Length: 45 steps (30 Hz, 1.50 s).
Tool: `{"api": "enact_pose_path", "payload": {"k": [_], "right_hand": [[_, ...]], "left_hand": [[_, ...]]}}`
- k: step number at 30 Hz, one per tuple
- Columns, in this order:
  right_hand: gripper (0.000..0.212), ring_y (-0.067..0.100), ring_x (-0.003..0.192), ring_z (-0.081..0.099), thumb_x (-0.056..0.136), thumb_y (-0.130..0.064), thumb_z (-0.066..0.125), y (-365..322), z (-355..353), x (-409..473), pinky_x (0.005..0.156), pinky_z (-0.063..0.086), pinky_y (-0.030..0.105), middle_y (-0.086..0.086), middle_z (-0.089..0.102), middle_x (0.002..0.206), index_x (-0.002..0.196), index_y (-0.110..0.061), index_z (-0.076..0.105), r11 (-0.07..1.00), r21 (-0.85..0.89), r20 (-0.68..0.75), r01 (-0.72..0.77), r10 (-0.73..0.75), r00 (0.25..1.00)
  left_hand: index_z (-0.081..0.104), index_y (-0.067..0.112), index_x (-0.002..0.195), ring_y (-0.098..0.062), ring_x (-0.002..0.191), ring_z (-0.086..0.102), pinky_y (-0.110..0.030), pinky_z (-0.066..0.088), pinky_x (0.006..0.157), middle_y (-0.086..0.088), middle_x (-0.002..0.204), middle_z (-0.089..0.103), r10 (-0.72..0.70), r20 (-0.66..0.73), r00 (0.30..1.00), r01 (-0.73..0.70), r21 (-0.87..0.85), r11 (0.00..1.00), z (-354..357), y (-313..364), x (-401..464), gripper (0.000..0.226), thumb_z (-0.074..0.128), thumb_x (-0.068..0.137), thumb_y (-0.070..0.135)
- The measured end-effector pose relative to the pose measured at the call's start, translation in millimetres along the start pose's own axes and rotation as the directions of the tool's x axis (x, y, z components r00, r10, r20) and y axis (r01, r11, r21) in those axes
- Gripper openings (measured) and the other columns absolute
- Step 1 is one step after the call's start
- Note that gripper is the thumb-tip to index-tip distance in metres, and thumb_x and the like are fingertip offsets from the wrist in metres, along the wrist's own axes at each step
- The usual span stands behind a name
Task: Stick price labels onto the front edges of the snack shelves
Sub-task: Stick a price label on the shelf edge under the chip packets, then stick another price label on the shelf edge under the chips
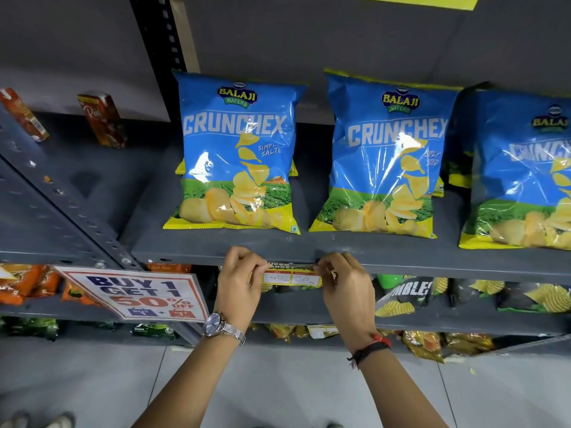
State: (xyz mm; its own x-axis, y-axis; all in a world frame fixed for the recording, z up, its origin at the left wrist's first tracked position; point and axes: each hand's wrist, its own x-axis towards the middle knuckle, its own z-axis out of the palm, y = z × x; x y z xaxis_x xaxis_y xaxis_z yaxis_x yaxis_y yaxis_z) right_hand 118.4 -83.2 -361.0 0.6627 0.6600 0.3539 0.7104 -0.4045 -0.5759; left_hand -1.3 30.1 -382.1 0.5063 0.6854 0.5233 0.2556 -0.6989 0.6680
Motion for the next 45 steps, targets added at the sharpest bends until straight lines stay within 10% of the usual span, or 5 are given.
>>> {"api": "enact_pose_path", "payload": {"k": [12,21,26,35,45], "right_hand": [[0.032,0.039,0.066,0.053,0.063,0.005,0.072,0,-13,3,0.049,0.045,0.040,0.020,0.054,0.084,0.084,-0.003,0.050,0.969,-0.208,0.110,0.133,-0.112,0.988],[0.043,0.026,0.112,0.057,0.076,-0.010,0.059,90,-87,-7,0.097,0.037,0.042,0.008,0.061,0.124,0.119,-0.011,0.053,0.816,-0.483,0.114,0.318,-0.302,0.946],[0.041,0.027,0.111,0.058,0.078,-0.008,0.053,175,-165,5,0.099,0.039,0.042,0.009,0.061,0.124,0.119,-0.008,0.053,0.796,-0.540,0.078,0.274,-0.277,0.958],[0.028,0.031,0.089,0.065,0.067,0.000,0.074,342,-319,18,0.084,0.045,0.041,0.014,0.070,0.096,0.091,-0.008,0.062,0.758,-0.635,0.015,0.151,-0.183,0.983],[0.042,0.026,0.049,0.059,0.035,0.011,0.081,385,-338,14,0.041,0.045,0.022,0.008,0.065,0.061,0.066,-0.011,0.063,0.861,-0.443,0.139,0.249,-0.208,0.968]], "left_hand": [[0.053,0.001,0.070,-0.027,0.042,0.050,-0.030,0.035,0.044,-0.010,0.052,0.050,-0.023,0.101,0.995,-0.004,0.260,0.966,-15,22,12,0.034,0.084,0.057,-0.001],[0.058,0.000,0.108,-0.035,0.102,0.056,-0.043,0.034,0.087,-0.019,0.112,0.063,0.201,0.238,0.950,-0.274,0.334,0.902,36,100,13,0.050,0.022,0.097,0.033],[0.053,-0.002,0.116,-0.035,0.113,0.050,-0.045,0.031,0.095,-0.019,0.124,0.056,0.207,0.272,0.940,-0.288,0.301,0.909,121,169,5,0.055,0.014,0.098,0.034],[0.057,-0.001,0.109,-0.034,0.099,0.059,-0.045,0.044,0.086,-0.019,0.111,0.064,0.257,0.288,0.923,-0.310,0.155,0.938,286,304,-18,0.041,0.035,0.089,0.027],[0.067,0.005,0.083,-0.030,0.071,0.063,-0.037,0.050,0.063,-0.014,0.082,0.067,0.248,0.369,0.896,-0.310,0.119,0.943,369,349,-36,0.037,0.086,0.052,0.000]]}}
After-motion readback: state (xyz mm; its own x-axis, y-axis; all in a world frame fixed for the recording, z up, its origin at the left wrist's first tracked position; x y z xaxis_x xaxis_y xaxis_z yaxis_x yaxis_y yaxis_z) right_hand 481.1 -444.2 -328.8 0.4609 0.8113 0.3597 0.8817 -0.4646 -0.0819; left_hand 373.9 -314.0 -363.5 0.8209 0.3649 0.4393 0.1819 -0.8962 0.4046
